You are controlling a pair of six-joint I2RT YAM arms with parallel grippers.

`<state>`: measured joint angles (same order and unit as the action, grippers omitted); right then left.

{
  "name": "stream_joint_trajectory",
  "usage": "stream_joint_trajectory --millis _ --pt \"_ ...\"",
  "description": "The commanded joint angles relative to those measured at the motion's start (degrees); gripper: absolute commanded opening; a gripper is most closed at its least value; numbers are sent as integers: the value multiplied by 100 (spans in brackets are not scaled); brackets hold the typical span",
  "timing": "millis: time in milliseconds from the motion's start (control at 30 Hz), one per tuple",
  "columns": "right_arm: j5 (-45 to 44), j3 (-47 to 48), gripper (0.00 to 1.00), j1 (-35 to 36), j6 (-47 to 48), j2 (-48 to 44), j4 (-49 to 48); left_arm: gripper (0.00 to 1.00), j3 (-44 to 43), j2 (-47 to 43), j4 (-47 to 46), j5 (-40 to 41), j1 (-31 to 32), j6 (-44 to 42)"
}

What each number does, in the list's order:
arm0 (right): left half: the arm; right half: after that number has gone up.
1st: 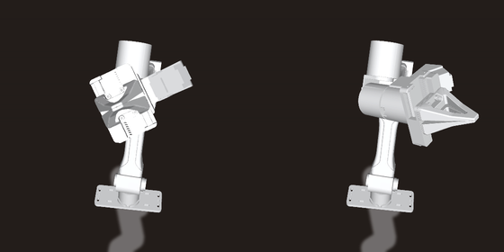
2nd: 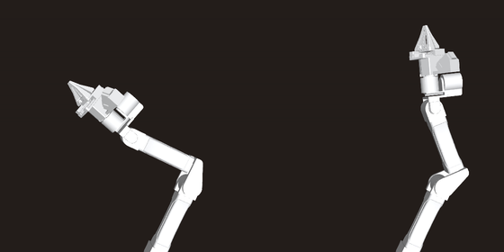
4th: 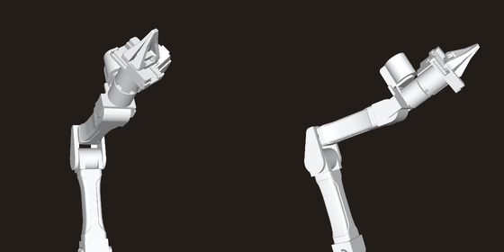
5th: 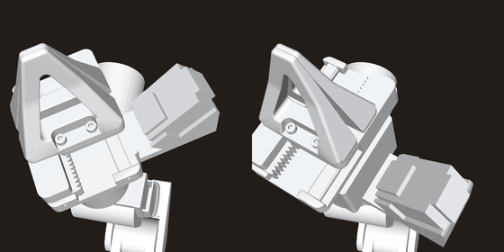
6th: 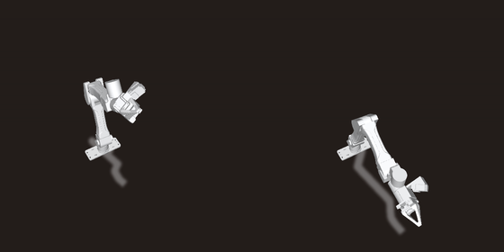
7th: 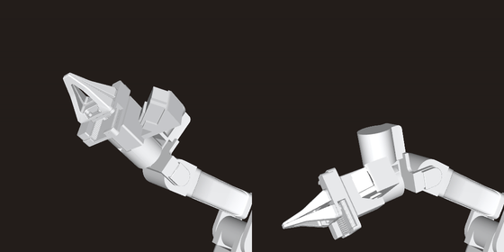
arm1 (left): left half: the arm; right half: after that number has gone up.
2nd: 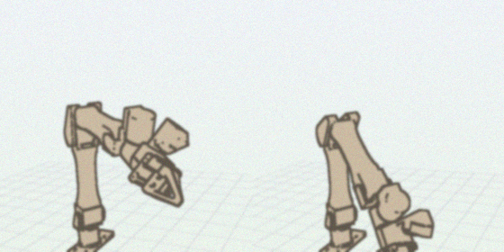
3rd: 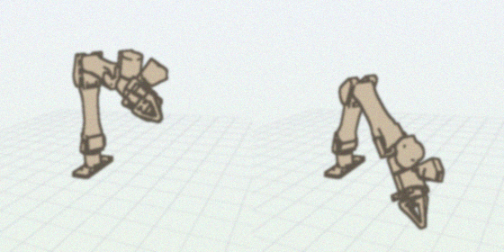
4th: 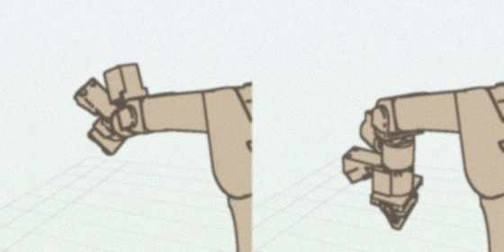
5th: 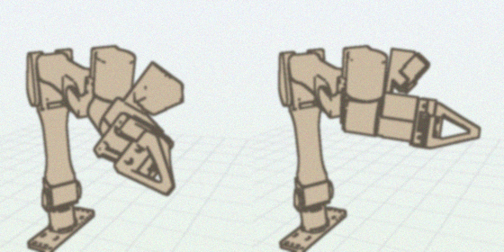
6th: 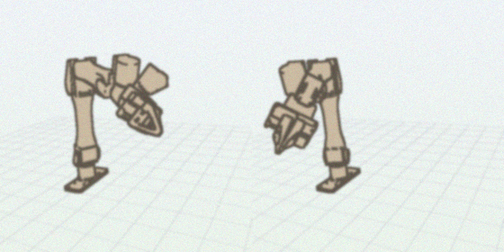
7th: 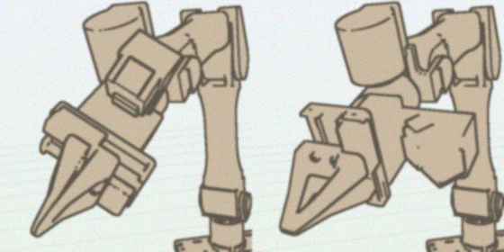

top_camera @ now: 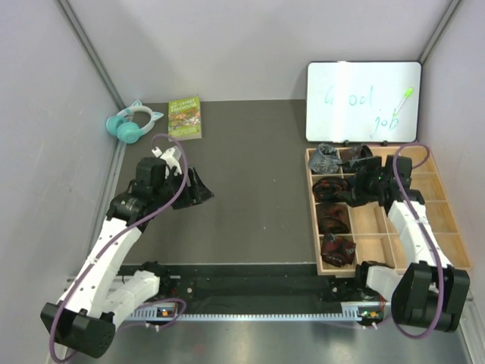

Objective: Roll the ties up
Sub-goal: Place the tie in the storage box.

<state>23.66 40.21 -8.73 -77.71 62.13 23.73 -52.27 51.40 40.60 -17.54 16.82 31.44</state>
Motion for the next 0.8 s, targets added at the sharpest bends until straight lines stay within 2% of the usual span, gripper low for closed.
stream_joint_trajectory --millis 0,367,767 --pt "51 400 96 30 -42 -376 299 71 -125 -209 88 5 -56 -112" --pt "-151 857 96 38 309 -1483 800 75 -196 -604 510 707 -73 -358" --pt "-107 85 96 38 1381 -2538 1301 75 462 -1351 554 1270 -73 -349"
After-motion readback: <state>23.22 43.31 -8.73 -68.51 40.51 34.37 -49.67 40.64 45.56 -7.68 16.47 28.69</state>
